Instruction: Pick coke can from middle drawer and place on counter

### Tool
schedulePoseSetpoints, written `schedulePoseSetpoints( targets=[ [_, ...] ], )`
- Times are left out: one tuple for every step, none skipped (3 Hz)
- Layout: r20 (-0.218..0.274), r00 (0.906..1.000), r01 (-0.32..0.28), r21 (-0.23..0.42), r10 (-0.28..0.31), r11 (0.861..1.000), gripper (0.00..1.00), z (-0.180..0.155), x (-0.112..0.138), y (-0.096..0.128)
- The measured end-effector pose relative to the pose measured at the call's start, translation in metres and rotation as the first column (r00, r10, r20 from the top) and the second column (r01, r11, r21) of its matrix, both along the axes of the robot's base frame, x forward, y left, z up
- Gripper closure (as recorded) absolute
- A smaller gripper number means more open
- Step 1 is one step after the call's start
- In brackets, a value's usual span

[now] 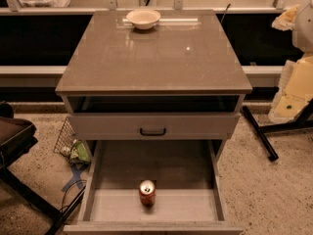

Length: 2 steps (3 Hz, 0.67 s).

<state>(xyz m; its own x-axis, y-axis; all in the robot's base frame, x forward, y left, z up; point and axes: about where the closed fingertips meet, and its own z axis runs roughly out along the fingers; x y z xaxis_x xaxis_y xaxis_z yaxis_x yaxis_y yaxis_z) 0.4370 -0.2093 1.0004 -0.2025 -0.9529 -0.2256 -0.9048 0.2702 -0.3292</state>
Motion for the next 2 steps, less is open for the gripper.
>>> schedulePoseSetpoints(
  targets=[
    [0.0,1.0,0.0,0.0,0.0,1.0,0.0,0.0,0.0,0.0],
    [0.003,0.9997,-0.024,0.094,0.023,0.995,0.0,-0.027,-0.003,-0.001]
  ],
)
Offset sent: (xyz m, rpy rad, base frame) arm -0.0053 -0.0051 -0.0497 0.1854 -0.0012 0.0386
